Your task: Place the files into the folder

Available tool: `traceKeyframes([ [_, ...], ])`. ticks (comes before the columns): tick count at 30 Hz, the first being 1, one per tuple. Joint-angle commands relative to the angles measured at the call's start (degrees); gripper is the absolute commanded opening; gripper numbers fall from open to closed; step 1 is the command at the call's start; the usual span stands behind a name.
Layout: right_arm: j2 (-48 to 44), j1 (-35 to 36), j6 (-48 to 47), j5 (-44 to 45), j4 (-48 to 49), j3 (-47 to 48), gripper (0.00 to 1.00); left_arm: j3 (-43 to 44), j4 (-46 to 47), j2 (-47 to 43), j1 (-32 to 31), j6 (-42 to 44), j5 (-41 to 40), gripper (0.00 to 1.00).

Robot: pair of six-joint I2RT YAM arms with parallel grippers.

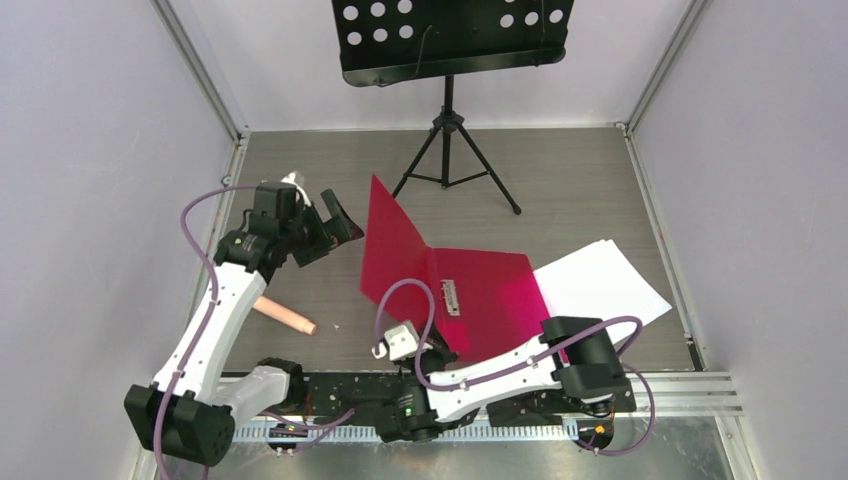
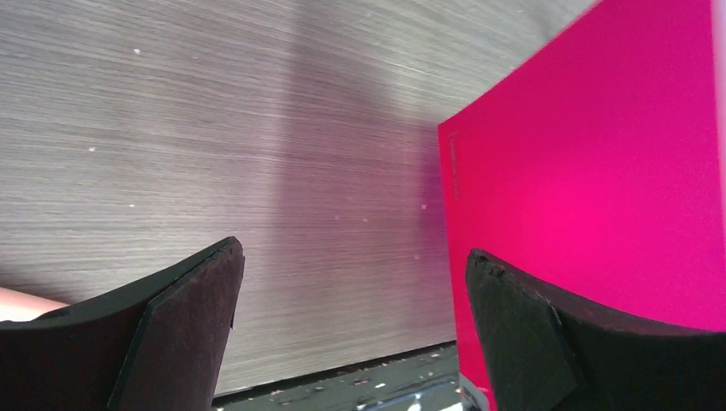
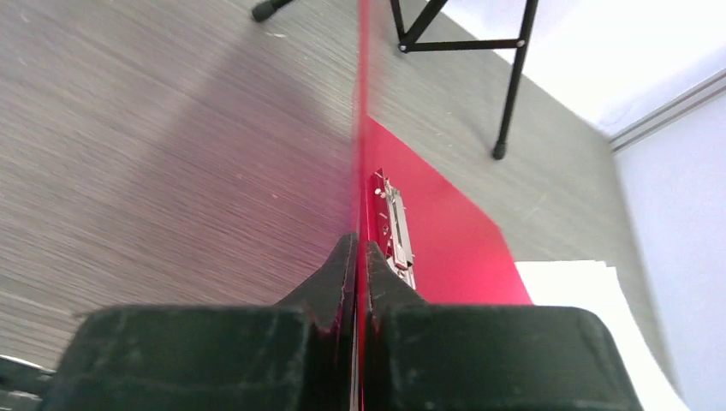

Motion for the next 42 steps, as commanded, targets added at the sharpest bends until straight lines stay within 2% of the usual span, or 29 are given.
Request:
traceKeyframes([
  [1,1.44,1.60,1.63,11.70,-11.73,-0.44,0.05,-0.29,0.14,-2.91,1.05,-2.37,5.26,1.00],
  [6,5.66,2.50,-0.52,12.01,-11.60,0.42,0.05,1.20,1.36,-1.62,0.86,-3.40,11.42,1.00],
  [12,10.06,3.05,0.34,11.14,-11.62,1.44,0.05,-0.70,-0.80,-8.34,1.76,-2.95,5.28,1.00],
  [18,11.01,3.22,2.74,10.32,-11.61,0.57,0.05,3.99,-8.45,-11.58,4.22,1.88,4.42,1.00],
  [22,12.38,3.25,3.23,10.38,-11.64,1.03,0.05,-0.31,-5.28,-14.03,4.10,1.99,9.21,1.00],
  [29,14.23,3.24,4.04,10.32,-11.64,1.57,0.05,-7.02,-4.13,-13.72,3.13,3.88,11.51,0.99],
  [31,14.50,3.27,4.15,10.25,-11.65,1.85,0.05,-9.68,-2.48,-12.92,3.07,3.44,13.18,0.90],
  [33,14.87,3.27,4.15,10.28,-11.61,2.10,0.05,-11.51,0.11,-11.78,2.96,2.23,15.73,0.72],
  [35,15.09,3.27,4.29,10.26,-11.60,2.29,0.05,-12.04,2.02,-10.78,2.36,1.43,16.77,0.46],
  [37,15.24,3.27,4.43,10.16,-11.60,2.27,0.05,-12.16,3.41,-9.88,1.72,0.68,17.32,0.13],
  [38,15.22,3.27,4.59,10.06,-11.58,2.23,0.05,-12.06,4.02,-9.30,1.50,0.30,17.60,0.01],
  [39,15.14,3.23,4.72,10.00,-11.61,2.17,0.05,-11.96,4.47,-8.67,1.17,0.14,17.57,0.00],
  [41,14.66,3.22,5.34,9.64,-11.58,1.90,0.13,-11.52,4.63,-7.06,0.27,0.32,15.71,0.00],
  [42,13.75,3.26,5.96,8.99,-11.61,1.64,0.33,-11.13,4.66,-6.41,-0.09,0.40,14.62,0.00],
])
